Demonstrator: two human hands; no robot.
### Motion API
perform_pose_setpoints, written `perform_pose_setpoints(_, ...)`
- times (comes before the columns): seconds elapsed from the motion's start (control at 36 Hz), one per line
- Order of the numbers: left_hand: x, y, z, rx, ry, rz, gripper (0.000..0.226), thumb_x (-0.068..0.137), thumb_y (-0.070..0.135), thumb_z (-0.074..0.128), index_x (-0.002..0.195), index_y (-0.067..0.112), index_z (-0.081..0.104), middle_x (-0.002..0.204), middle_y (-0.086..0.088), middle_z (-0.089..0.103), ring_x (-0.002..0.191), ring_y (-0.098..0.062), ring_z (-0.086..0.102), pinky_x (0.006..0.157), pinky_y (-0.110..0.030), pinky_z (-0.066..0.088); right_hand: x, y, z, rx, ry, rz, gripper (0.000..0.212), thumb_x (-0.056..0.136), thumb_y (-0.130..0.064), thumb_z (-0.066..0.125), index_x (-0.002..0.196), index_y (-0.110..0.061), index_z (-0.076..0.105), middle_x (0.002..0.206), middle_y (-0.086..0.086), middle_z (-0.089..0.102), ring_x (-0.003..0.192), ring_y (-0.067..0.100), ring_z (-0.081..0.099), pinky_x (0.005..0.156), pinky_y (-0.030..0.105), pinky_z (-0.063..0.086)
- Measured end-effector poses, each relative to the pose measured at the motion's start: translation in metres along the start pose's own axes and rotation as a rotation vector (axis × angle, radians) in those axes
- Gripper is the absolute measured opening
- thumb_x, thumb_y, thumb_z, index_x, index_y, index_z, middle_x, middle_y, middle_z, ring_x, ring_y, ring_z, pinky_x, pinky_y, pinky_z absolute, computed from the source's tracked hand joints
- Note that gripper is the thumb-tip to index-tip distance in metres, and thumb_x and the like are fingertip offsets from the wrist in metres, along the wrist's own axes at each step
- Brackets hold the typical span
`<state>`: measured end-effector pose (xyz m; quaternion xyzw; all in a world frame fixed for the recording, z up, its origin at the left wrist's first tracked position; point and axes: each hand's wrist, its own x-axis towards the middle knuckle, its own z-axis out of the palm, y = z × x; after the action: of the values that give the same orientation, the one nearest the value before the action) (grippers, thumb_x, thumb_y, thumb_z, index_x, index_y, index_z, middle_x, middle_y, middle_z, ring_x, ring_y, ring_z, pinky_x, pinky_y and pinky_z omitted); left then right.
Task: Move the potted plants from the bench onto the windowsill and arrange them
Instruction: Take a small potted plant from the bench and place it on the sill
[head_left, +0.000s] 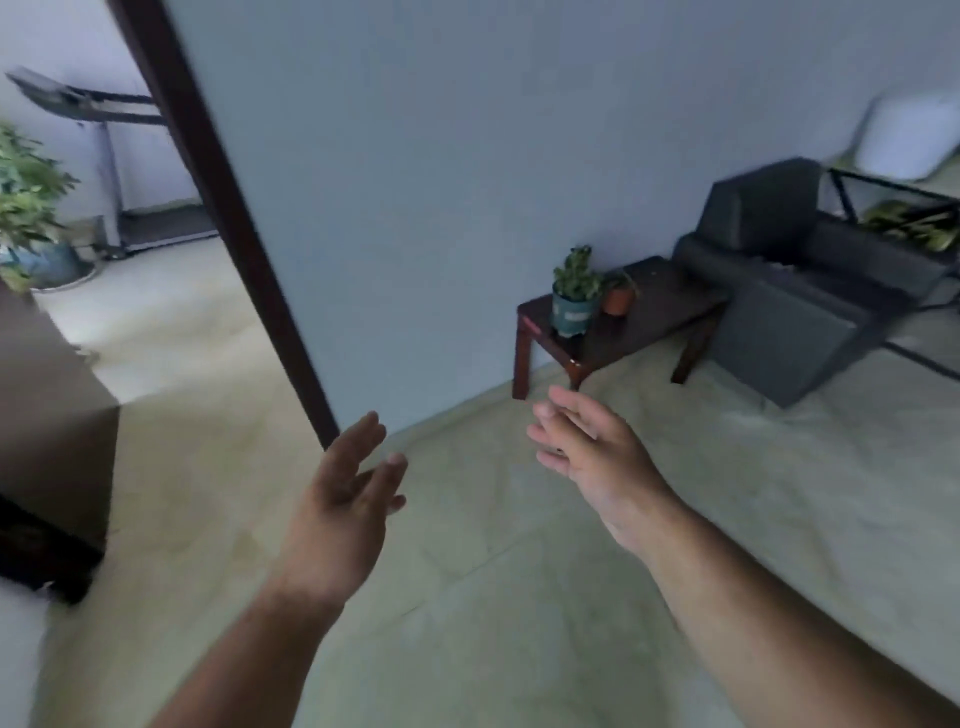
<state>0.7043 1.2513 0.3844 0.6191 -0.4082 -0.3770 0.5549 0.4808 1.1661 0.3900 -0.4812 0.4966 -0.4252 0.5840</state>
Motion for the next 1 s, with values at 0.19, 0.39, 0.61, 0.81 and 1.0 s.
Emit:
perform_pose_setpoints(0.19,0.057,0.004,0.131,-0.012,-0.165,-0.033,0.037,0.097,0.028,0.06,0.121,0.054,0.05,0.137,0.016,0.056,0.113,-0.01,0.067,0.094,-0.044,0.057,0.064,-0.007,-0.117,-0.01,0.17,0.016,0.055,0.1,-0.031,0.064,0.149,-0.015,0.047,0.138,0.002,0.063,0.119,0.014,0.067,0.105,0.043,0.053)
perform_pose_setpoints(0.39,0.117,0.004,0.204,0.096,-0.265,-0.065,0.045,0.098,0.029,0.058,0.14,0.038,0.046,0.14,0.015,0.053,0.114,-0.008,0.065,0.091,-0.038,0.059,0.121,-0.001,-0.168,-0.021,0.247,0.063,0.061,0.097,-0.042,0.064,0.15,-0.018,0.045,0.137,0.001,0.064,0.117,0.015,0.069,0.106,0.046,0.053)
perform_pose_setpoints(0.61,0.211,0.014,0.257,0.061,-0.382,-0.033,0.042,0.099,0.034,0.055,0.139,0.041,0.045,0.141,0.017,0.051,0.115,-0.01,0.064,0.093,-0.037,0.058,0.181,-0.022,-0.193,-0.037,0.37,0.049,0.053,0.102,-0.035,0.058,0.149,-0.016,0.045,0.138,0.001,0.063,0.116,0.013,0.069,0.104,0.041,0.055)
perform_pose_setpoints(0.81,0.285,0.031,0.301,0.009,-0.443,-0.026,0.044,0.098,0.032,0.059,0.14,0.039,0.048,0.135,0.016,0.055,0.103,-0.001,0.066,0.094,-0.042,0.057,0.238,-0.045,-0.214,-0.051,0.435,0.034,0.052,0.102,-0.035,0.058,0.149,-0.016,0.047,0.133,-0.001,0.065,0.114,0.012,0.07,0.102,0.039,0.056)
perform_pose_setpoints(1.0,0.331,0.024,0.349,-0.005,-0.464,-0.082,0.037,0.098,0.032,0.059,0.13,0.048,0.049,0.124,0.02,0.058,0.096,-0.009,0.069,0.087,-0.048,0.06,0.293,-0.046,-0.246,-0.06,0.438,0.055,0.055,0.101,-0.038,0.059,0.15,-0.017,0.045,0.134,-0.002,0.065,0.115,0.011,0.07,0.102,0.038,0.056)
